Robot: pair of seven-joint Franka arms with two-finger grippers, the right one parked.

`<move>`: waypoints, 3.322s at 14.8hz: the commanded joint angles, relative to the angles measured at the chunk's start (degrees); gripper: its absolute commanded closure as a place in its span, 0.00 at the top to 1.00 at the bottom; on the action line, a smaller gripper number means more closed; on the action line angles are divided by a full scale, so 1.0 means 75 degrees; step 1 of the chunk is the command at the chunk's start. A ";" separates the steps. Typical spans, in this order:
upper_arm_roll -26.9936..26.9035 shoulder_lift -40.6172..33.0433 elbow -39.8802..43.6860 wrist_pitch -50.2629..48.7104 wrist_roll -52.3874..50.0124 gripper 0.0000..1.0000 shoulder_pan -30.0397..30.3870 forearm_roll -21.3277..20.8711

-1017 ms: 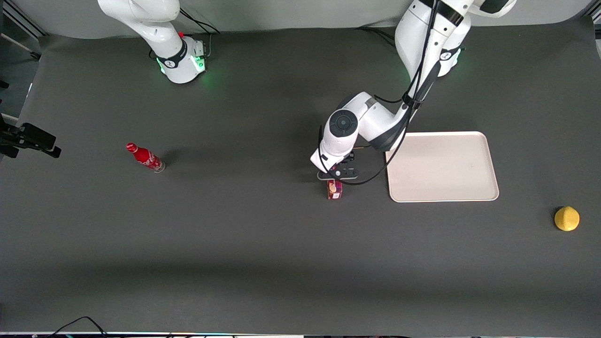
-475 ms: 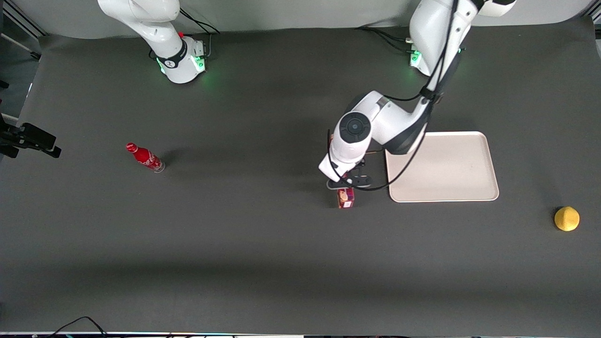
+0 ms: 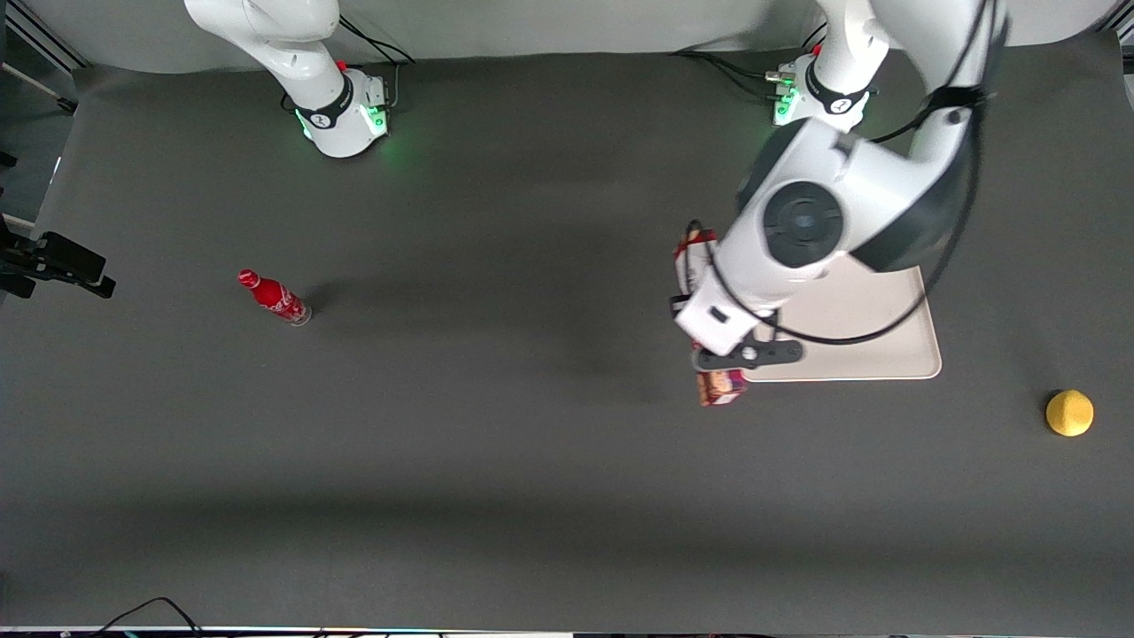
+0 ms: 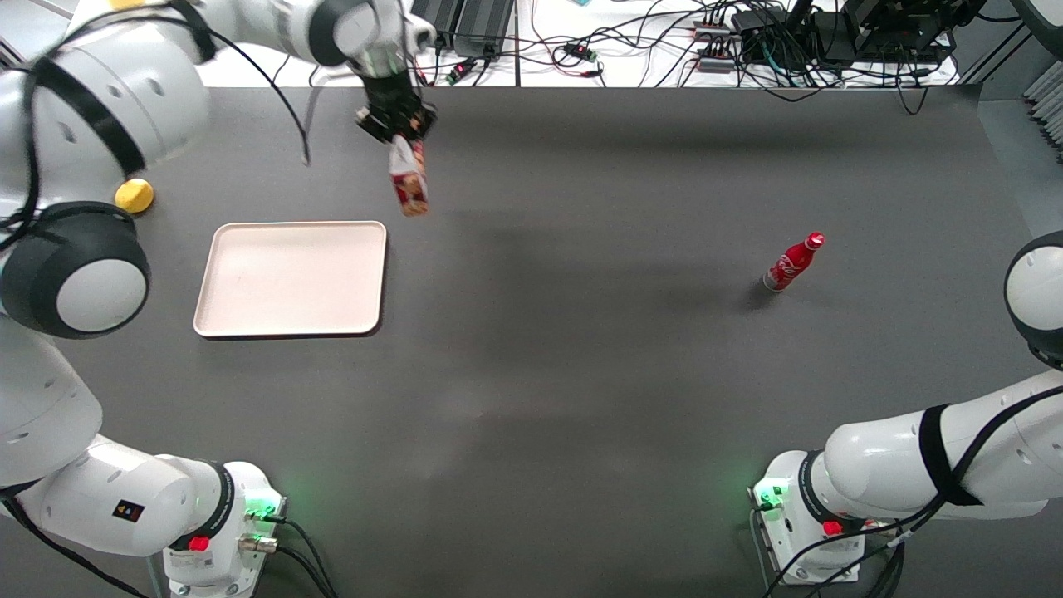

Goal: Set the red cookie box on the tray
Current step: 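Lift the cookie box and carry it past the white tray, then lower the cookie box onto the tray's edge beside the yellow object, then open the left gripper and raise it away from the box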

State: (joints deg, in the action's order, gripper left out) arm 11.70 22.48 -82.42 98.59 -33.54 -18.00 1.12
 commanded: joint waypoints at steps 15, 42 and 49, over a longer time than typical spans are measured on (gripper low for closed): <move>-0.4079 -0.2013 -0.5741 0.4018 0.6919 0.00 0.1345 0.0131; -0.4021 -0.1649 -0.6487 0.5703 0.6850 1.00 0.1369 0.1151; -0.3646 -0.1708 -0.3441 0.2552 0.6198 1.00 0.1404 0.0813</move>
State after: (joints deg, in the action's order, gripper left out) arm -17.23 9.49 -116.83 126.83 17.29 -7.36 8.89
